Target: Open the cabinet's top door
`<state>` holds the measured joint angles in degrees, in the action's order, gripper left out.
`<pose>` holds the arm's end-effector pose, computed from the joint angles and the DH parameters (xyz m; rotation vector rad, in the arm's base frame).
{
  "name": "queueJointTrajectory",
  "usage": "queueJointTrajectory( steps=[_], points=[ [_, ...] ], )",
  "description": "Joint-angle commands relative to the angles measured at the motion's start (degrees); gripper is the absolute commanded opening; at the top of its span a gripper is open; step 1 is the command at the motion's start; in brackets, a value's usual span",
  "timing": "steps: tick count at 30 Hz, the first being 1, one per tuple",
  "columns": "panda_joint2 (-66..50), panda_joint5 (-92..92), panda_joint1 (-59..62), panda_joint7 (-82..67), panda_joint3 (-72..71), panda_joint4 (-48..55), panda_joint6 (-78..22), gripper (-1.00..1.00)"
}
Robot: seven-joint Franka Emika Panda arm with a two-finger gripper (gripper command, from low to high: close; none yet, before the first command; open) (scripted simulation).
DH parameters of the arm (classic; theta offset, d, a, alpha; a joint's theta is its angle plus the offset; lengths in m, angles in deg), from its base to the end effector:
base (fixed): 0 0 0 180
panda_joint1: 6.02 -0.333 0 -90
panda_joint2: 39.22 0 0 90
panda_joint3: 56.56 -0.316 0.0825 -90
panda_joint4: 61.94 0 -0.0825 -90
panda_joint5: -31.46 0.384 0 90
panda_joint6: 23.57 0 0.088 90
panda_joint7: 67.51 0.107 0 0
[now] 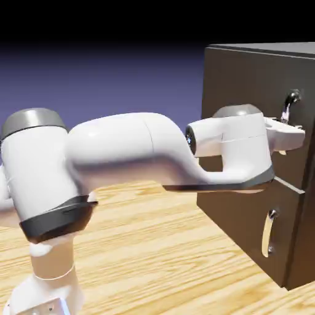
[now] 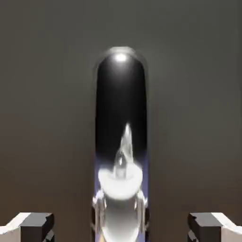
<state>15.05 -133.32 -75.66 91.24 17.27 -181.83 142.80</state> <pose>0.4880 -0.1511 0.5152 -1.7611 0.7216 -1.7568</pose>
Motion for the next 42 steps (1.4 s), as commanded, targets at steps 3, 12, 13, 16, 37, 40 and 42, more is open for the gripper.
queueJointTrajectory(
  steps=[3, 12, 13, 16, 37, 40, 42],
  points=[
    [-0.65, 2.34, 6.23, 0.11, -4.09, -5.78, -3.53, -1.00],
    [0.51, 12.25, 24.91, -1.88, -18.67, -22.36, -13.57, -1.00],
    [1.02, 13.75, 26.99, -2.34, -20.54, -24.24, -14.74, -1.00],
    [3.14, 18.95, 33.16, -4.04, -26.61, -30.01, -18.42, -1.00],
    [23.71, 67.87, 47.50, -17.39, -70.18, -53.52, -45.00, -1.00],
    [24.49, 74.75, 46.17, -18.10, -76.41, -53.90, -49.32, -1.00],
    [24.45, 79.18, 45.22, -18.31, -80.56, -53.76, -52.27, -1.00]
  ],
)
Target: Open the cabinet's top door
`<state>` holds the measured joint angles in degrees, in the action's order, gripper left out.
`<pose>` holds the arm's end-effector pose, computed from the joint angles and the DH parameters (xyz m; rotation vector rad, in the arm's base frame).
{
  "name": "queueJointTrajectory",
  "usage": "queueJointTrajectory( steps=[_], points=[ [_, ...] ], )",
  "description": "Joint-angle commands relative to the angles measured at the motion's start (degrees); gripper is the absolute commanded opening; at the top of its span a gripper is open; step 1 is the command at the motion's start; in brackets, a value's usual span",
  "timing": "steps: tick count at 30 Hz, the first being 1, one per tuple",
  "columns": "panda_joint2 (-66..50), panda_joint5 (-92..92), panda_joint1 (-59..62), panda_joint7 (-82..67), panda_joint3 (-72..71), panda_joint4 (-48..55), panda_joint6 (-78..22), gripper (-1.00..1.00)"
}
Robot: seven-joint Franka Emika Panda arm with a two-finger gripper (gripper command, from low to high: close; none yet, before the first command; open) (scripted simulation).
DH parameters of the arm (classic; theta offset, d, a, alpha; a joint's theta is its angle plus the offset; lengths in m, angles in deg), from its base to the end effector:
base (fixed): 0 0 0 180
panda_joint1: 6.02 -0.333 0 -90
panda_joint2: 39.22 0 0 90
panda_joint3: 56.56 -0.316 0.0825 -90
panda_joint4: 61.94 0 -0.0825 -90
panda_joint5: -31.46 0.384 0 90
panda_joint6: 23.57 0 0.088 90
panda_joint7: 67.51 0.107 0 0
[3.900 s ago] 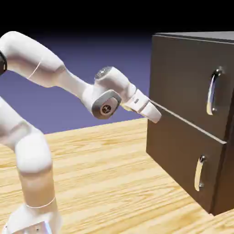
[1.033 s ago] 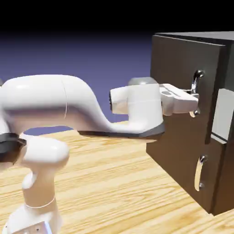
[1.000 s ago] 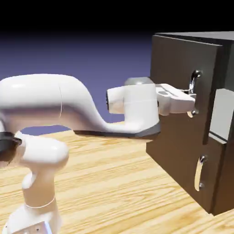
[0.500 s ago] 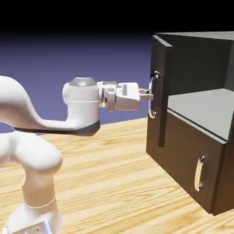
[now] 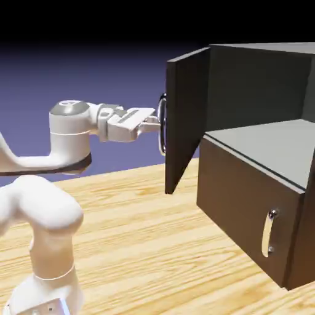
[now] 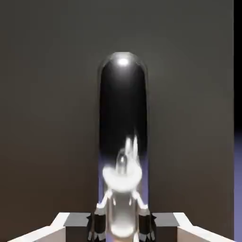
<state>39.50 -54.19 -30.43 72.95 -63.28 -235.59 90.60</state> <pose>0.2153 0.0585 0.5152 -1.6022 1.4830 -2.1825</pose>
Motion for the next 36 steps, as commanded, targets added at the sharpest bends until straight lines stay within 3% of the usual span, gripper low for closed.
queueJointTrajectory(
  steps=[1, 16, 27, 36],
  points=[
    [-0.19, 2.23, -0.46, -0.04, -2.09, 0.18, -1.56, -1.00],
    [-14.47, 31.86, 1.66, 4.05, -33.23, 14.13, -25.97, -1.00],
    [-27.40, 45.30, 20.43, 7.76, -55.44, 36.16, -44.54, -1.00],
    [-29.67, 51.00, 39.11, 7.35, -70.52, 53.10, -55.43, -1.00]
  ],
)
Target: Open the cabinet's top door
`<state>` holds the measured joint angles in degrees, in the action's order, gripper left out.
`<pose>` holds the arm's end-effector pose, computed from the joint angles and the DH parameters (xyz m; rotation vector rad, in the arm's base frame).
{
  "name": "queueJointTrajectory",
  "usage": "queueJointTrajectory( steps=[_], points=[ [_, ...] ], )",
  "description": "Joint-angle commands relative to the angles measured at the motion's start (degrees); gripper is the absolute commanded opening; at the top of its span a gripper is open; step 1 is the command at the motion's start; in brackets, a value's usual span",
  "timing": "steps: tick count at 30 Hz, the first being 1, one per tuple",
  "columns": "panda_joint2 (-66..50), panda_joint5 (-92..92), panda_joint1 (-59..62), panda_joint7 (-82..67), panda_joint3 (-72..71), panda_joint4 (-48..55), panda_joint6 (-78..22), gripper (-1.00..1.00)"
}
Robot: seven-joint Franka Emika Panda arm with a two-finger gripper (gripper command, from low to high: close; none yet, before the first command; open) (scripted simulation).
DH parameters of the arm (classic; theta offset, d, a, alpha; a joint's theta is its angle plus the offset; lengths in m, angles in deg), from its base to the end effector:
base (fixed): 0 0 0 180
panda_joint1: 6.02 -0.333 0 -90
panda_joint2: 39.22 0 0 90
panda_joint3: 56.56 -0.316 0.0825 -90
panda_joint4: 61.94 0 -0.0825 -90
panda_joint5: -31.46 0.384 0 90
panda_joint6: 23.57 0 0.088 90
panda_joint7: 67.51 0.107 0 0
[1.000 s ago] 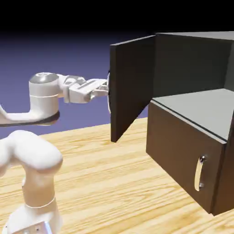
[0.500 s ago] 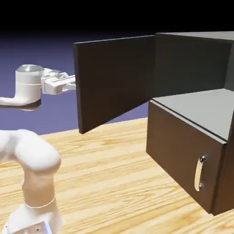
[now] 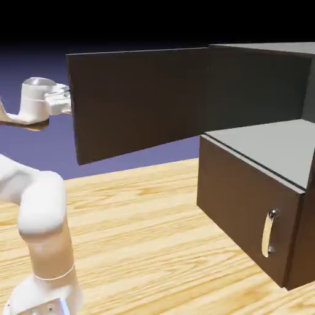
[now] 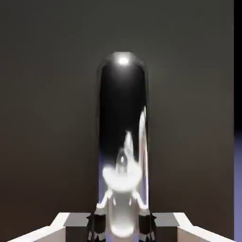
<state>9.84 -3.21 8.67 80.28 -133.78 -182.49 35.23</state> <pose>0.1428 0.3630 0.5153 0.9475 -1.7359 1.8970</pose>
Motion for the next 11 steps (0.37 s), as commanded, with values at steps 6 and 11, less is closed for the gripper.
queueJointTrajectory(
  steps=[6, 11],
  points=[
    [2.35, 2.93, 12.46, -2.43, -8.03, 11.47, -6.34, -1.00],
    [5.73, 4.76, 22.47, -5.55, -13.10, 21.80, -11.78, -1.00]
  ],
)
